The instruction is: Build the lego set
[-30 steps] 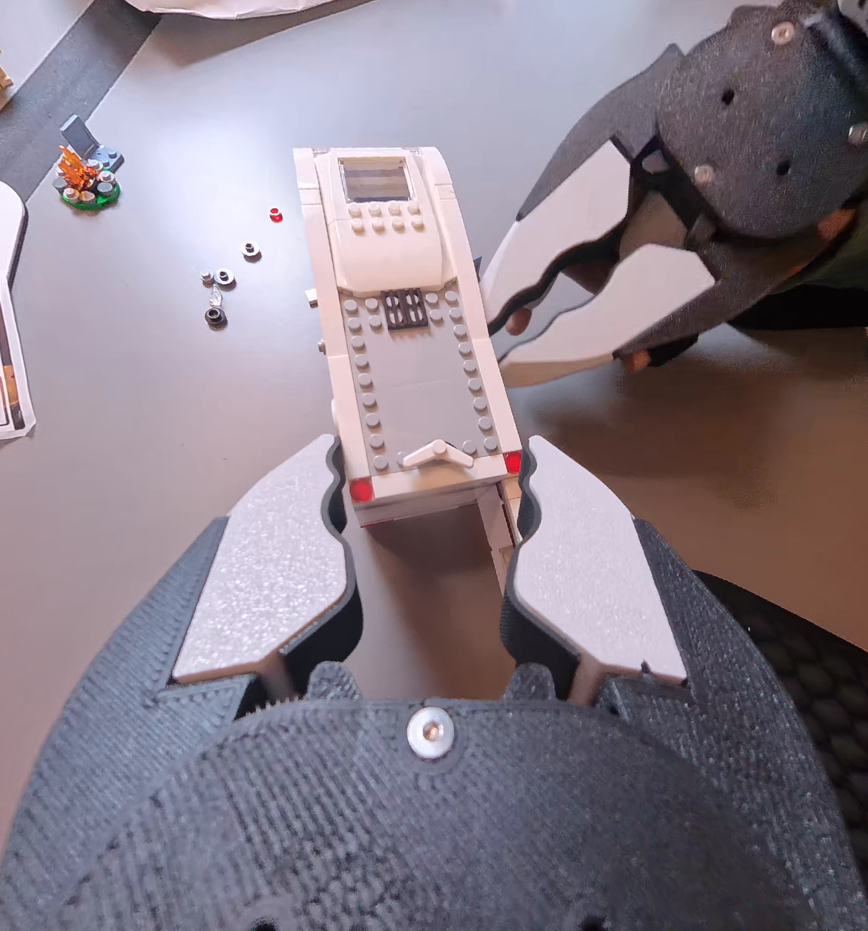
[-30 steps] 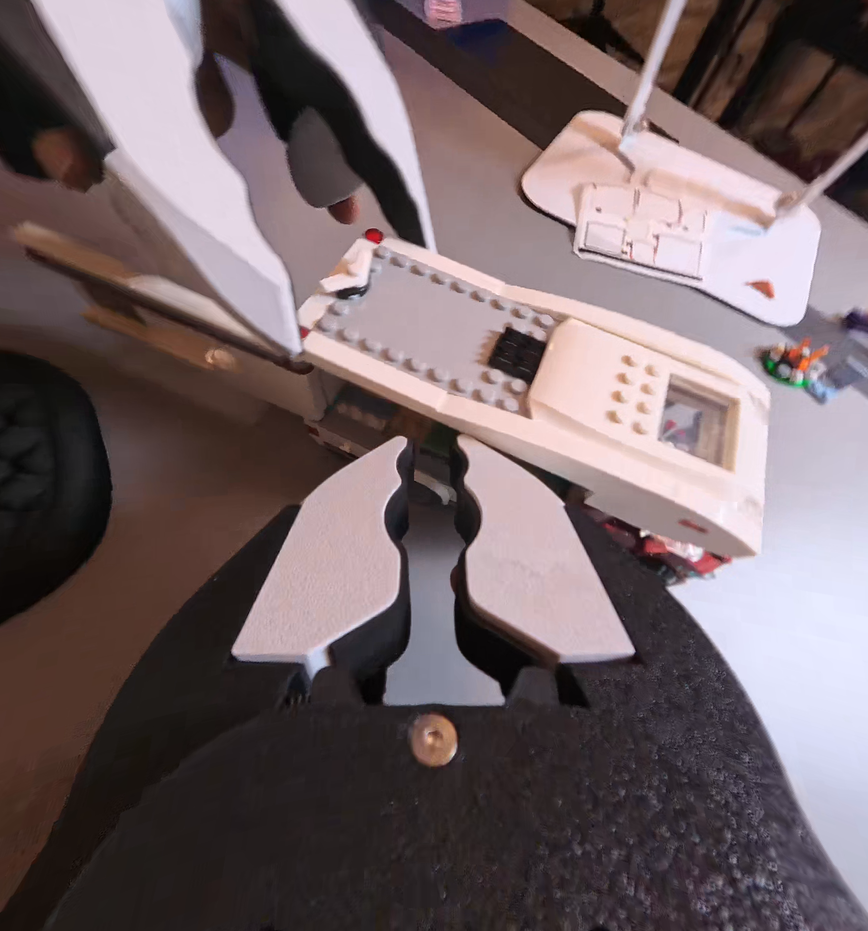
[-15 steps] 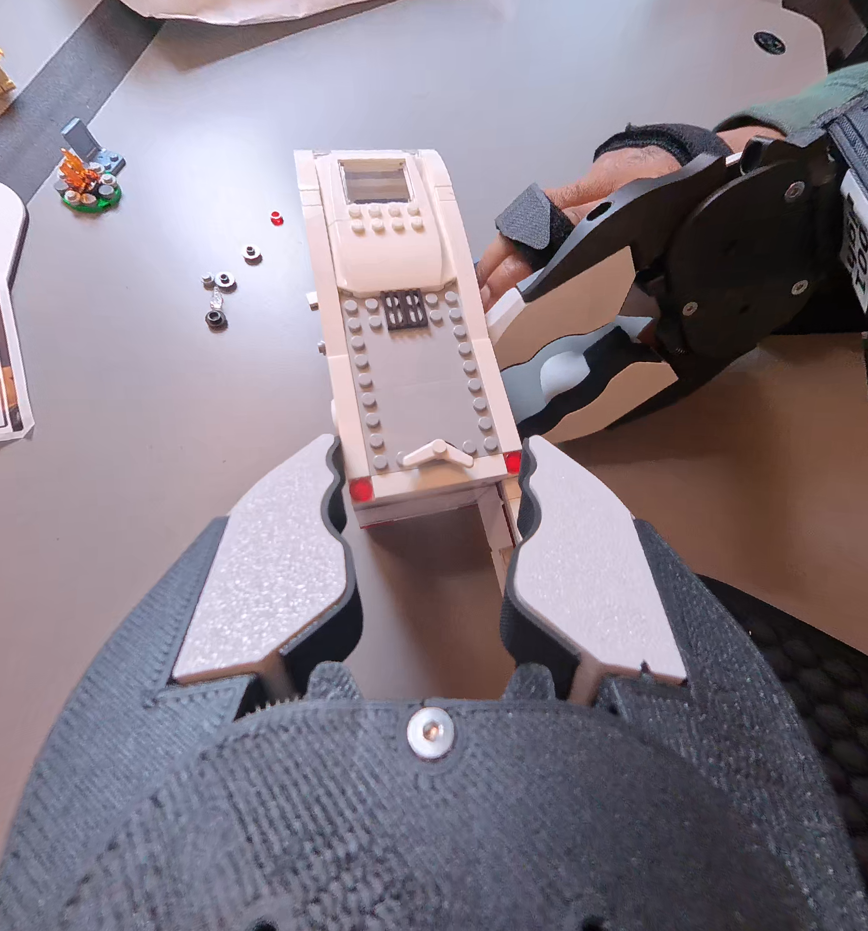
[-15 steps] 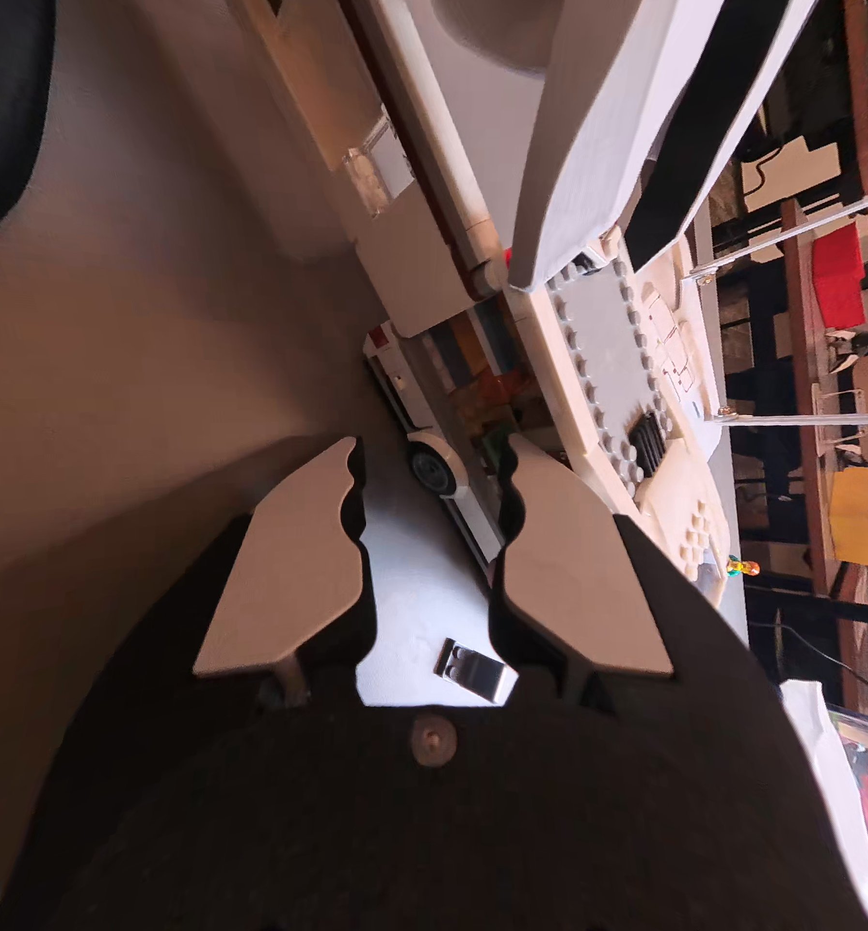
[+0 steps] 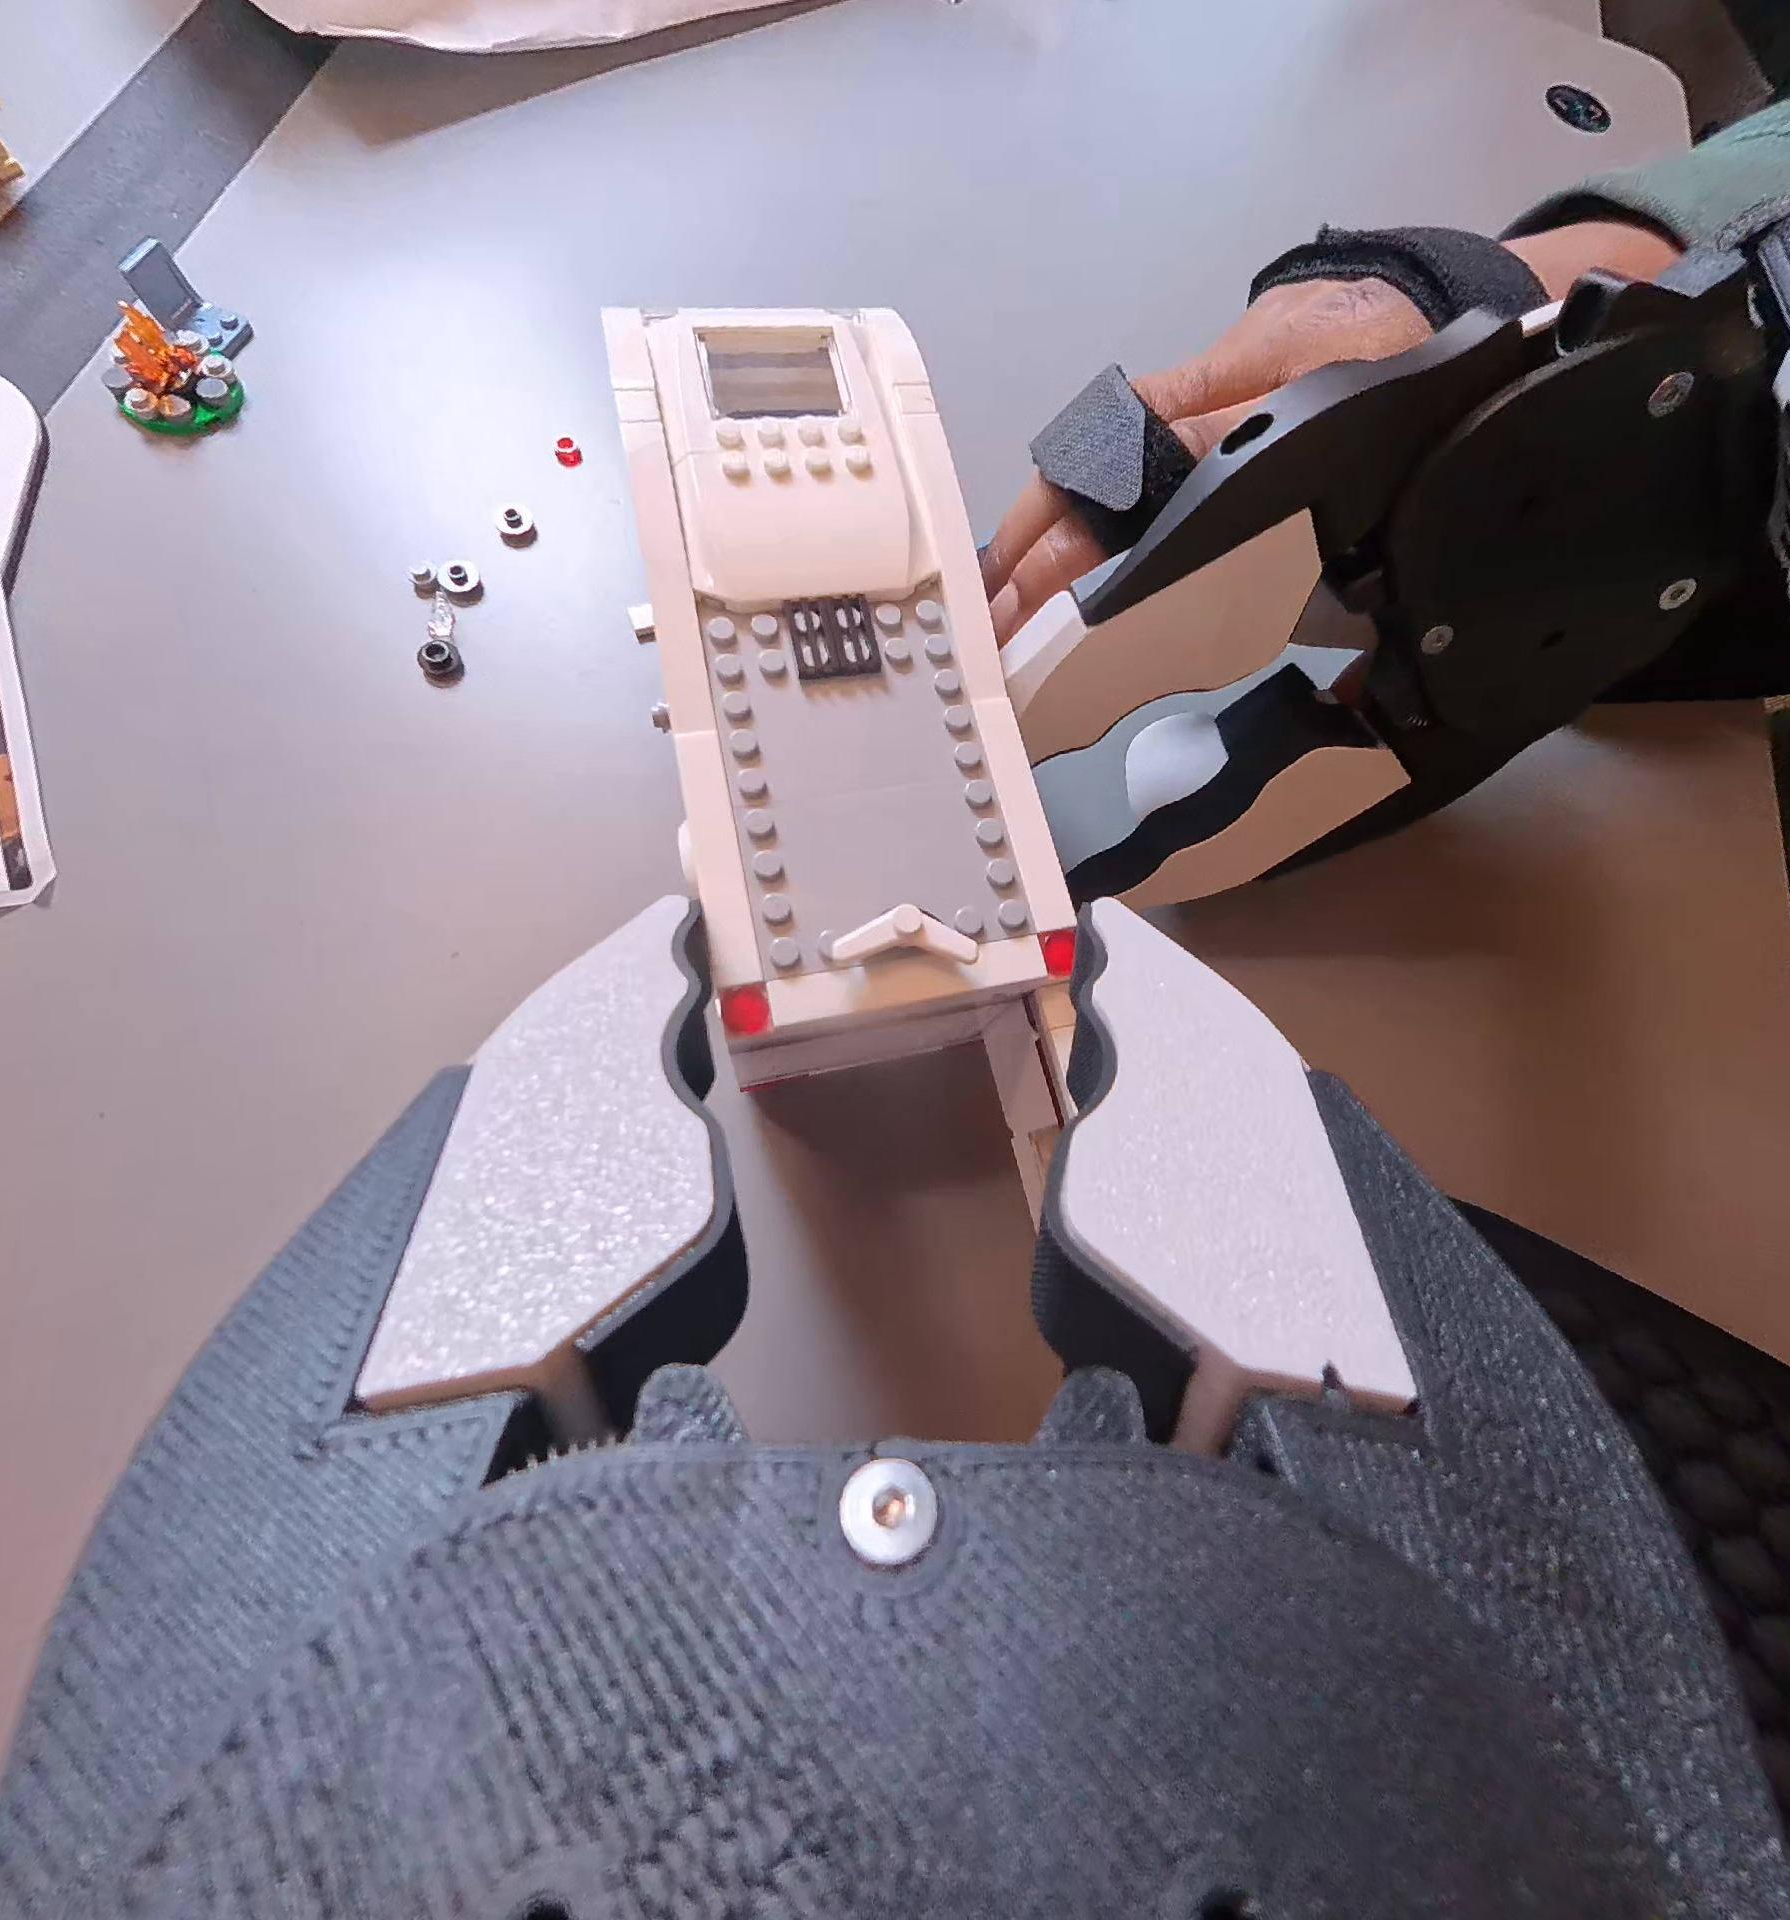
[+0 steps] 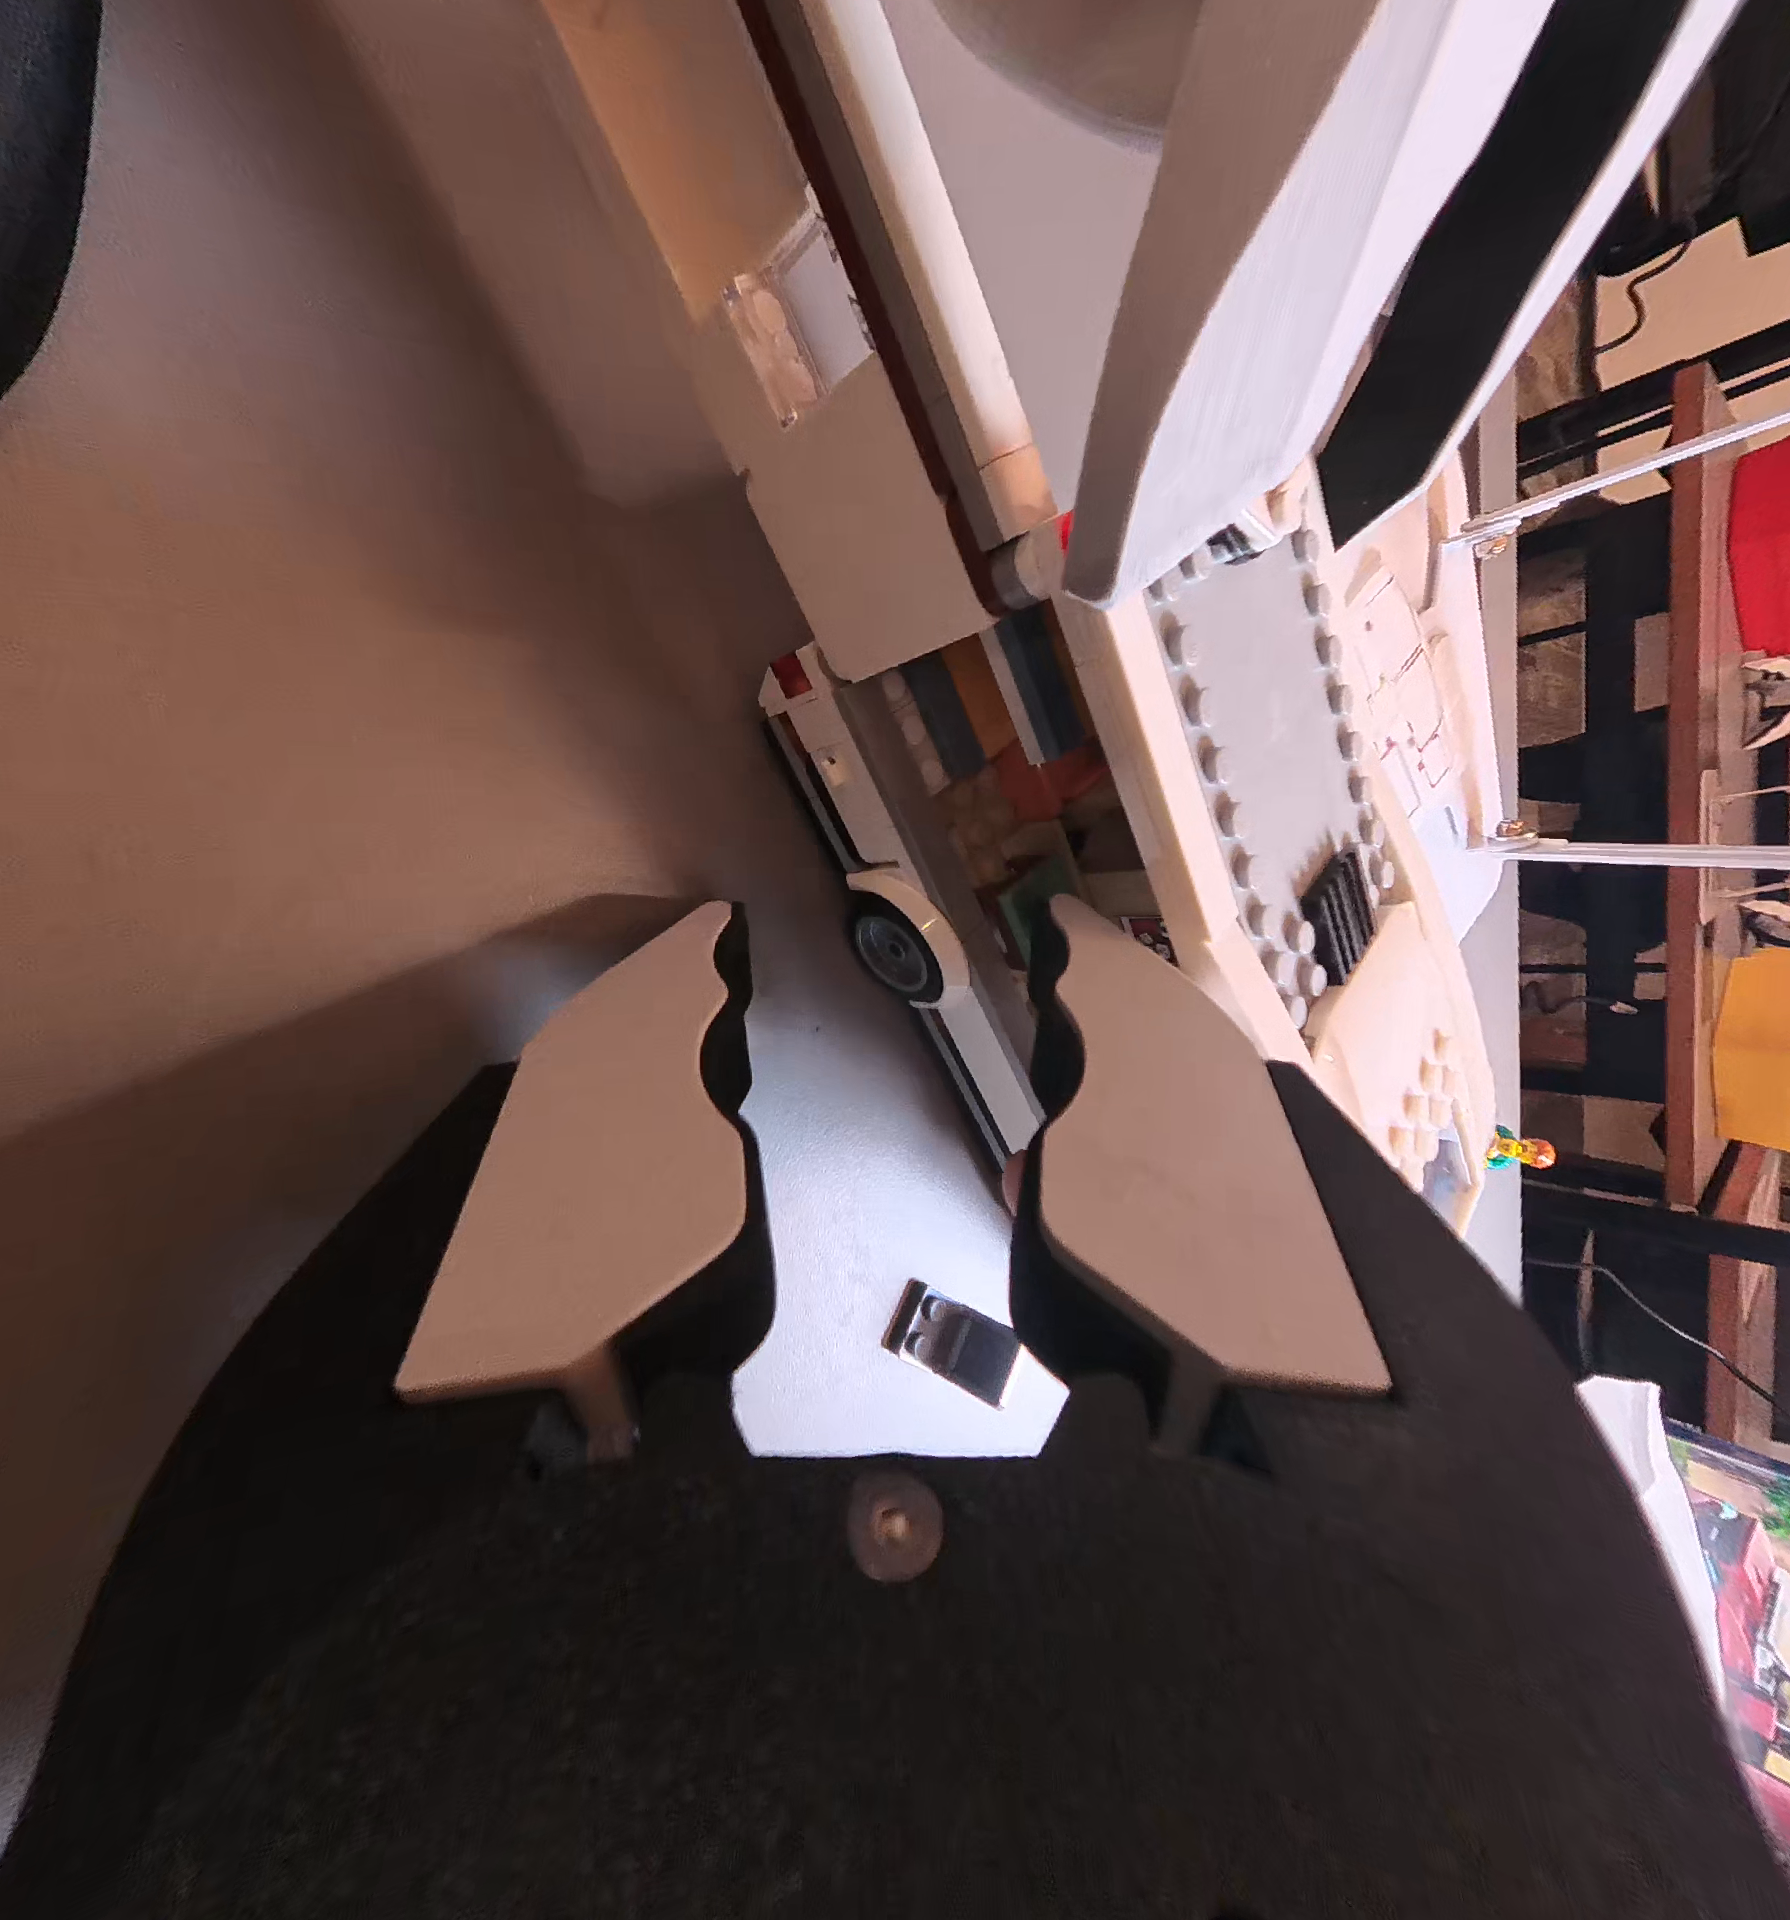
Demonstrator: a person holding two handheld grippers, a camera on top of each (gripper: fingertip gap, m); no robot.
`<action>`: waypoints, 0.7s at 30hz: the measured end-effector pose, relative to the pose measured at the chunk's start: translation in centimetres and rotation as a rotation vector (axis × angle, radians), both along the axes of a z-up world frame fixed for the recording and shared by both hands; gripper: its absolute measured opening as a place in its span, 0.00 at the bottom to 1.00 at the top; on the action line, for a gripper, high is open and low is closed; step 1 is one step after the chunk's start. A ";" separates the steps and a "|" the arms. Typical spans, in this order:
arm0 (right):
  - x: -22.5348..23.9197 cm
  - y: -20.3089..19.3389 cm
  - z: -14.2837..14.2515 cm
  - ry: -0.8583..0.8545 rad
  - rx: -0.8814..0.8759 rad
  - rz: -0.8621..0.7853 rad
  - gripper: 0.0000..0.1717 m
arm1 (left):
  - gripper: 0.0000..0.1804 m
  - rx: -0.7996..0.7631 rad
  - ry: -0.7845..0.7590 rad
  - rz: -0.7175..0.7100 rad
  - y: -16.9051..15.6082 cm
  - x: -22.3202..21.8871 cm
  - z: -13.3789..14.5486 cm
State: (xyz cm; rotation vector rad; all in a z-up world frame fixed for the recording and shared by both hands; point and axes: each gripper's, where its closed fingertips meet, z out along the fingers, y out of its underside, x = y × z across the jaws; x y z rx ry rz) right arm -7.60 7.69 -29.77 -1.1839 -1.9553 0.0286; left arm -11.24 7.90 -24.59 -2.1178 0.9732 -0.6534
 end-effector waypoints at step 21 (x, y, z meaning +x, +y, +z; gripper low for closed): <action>0.1 0.6 0.0 -0.025 0.079 0.053 0.27 | 0.37 -0.006 -0.009 0.002 -0.1 0.0 -0.1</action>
